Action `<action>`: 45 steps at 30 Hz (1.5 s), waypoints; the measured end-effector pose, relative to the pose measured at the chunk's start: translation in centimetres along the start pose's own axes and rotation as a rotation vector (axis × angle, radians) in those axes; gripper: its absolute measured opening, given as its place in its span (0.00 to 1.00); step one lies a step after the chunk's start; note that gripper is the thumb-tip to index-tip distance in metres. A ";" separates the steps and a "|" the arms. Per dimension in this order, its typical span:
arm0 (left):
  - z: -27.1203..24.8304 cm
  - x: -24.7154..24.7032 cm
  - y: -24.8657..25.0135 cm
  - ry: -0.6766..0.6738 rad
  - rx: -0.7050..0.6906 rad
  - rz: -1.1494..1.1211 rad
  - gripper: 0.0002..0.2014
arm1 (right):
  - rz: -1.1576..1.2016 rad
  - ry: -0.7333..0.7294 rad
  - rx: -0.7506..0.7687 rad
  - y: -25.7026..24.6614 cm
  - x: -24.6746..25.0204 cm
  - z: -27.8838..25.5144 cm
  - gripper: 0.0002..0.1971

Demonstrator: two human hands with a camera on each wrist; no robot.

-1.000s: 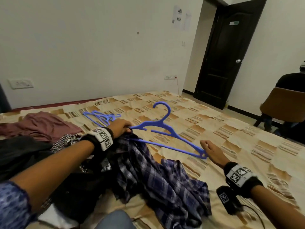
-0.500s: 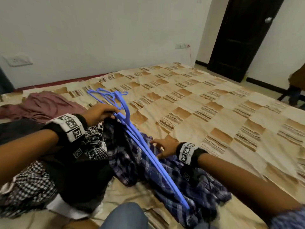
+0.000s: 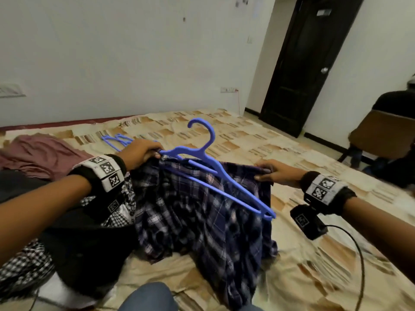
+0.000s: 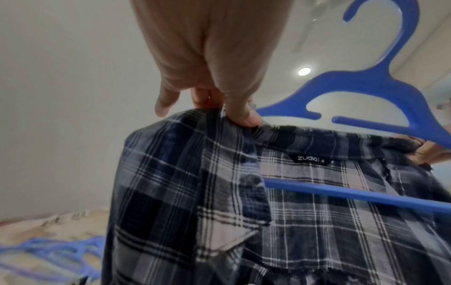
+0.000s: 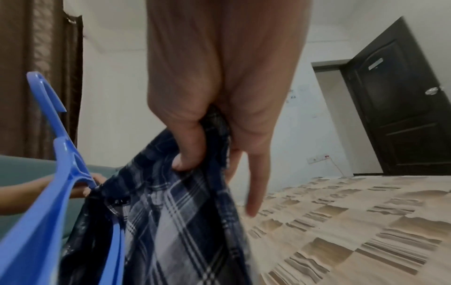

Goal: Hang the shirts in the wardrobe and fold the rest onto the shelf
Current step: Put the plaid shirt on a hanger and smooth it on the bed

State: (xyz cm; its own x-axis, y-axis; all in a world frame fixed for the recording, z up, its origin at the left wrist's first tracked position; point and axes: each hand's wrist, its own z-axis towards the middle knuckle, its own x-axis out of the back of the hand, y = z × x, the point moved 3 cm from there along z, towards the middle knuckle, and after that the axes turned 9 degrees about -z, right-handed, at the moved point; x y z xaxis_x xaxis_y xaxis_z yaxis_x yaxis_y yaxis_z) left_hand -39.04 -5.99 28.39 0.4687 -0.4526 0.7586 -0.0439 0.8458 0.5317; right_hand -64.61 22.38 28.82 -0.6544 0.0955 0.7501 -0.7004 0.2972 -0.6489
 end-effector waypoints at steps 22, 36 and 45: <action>0.9 3.8 10.3 0.083 0.084 0.406 0.07 | -0.581 0.388 -0.160 -6.9 5.2 -11.0 0.15; -0.4 4.4 12.4 0.156 0.035 0.132 0.08 | -0.379 0.398 -0.133 -9.4 4.2 -12.8 0.42; -0.7 3.8 13.9 0.128 -0.032 0.070 0.07 | -0.336 0.382 -0.050 -9.3 1.2 -9.9 0.10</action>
State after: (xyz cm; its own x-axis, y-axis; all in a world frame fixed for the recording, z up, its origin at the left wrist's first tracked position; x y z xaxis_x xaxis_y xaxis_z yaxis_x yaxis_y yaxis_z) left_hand -37.29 4.25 38.39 0.5741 -0.3538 0.7384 -0.0538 0.8836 0.4651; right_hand -56.12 29.16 37.01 -0.2378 0.3249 0.9154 -0.8334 0.4158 -0.3641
